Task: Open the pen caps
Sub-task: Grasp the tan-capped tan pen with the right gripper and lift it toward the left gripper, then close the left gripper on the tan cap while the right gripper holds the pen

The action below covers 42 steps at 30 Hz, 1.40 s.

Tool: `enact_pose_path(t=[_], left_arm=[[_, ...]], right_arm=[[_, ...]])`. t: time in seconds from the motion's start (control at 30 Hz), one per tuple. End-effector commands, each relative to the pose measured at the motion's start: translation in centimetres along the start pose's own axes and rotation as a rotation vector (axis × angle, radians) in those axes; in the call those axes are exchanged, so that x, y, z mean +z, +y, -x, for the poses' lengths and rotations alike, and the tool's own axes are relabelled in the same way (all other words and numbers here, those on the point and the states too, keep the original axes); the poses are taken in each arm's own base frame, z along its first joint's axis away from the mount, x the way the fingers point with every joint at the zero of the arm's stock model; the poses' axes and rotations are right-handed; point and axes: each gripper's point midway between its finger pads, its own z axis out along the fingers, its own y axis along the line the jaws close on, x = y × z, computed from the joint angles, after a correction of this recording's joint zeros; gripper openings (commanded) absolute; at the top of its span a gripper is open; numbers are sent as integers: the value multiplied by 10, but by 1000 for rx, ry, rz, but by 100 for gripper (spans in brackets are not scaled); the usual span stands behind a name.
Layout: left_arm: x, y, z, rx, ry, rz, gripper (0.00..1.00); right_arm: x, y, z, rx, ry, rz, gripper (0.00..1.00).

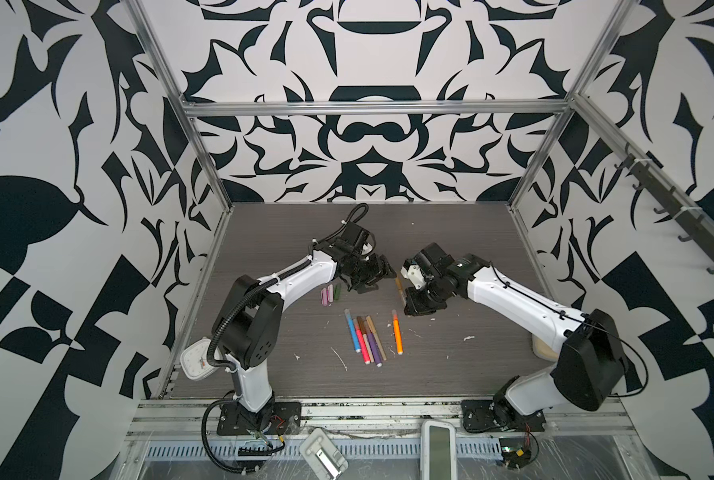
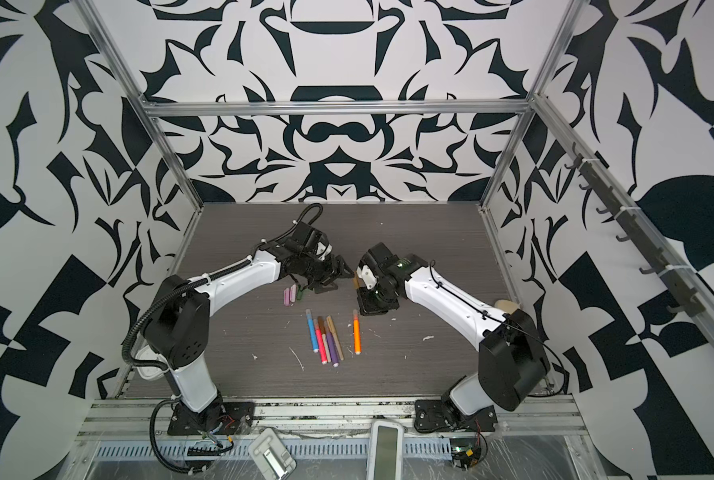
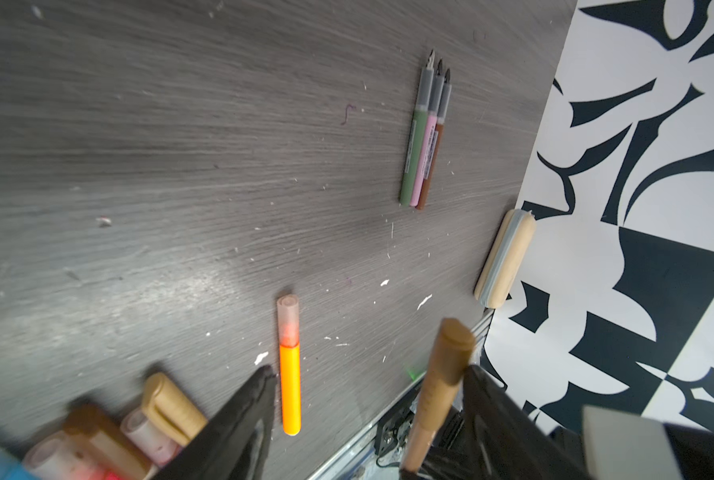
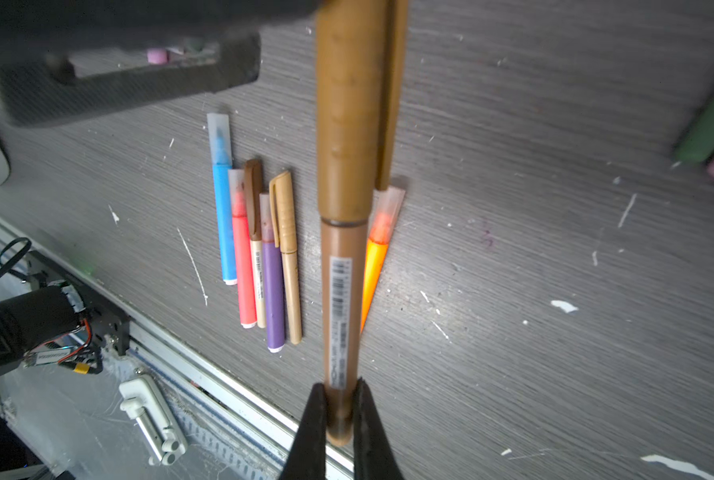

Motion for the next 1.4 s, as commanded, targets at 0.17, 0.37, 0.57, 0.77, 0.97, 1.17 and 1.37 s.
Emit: enact_pose_path(t=[0.17,0.37,0.57,0.77,0.97,1.17,1.37], left_arm=[[9,-11,-7,2,45,-15,72],[12,-13,-13,9,66,-21,60],[14,-14,-14,10,82,-30,44],[14,-14,-14,11,83,-29,36],[16,-15,-14,8,89,-33,29],[17,-17,-12,9,89,-36,22],[18,-20,-10,11,90,-42,11]], right_arm=[[-10,11,2,19,-36,61,2],[-12,15,7,25,-48,77,2],[-13,17,11,23,-50,80,2],[-14,21,14,20,-52,95,2],[-17,24,16,18,-62,108,2],[-19,26,18,22,-69,125,2],[-19,26,18,24,-68,126,2]])
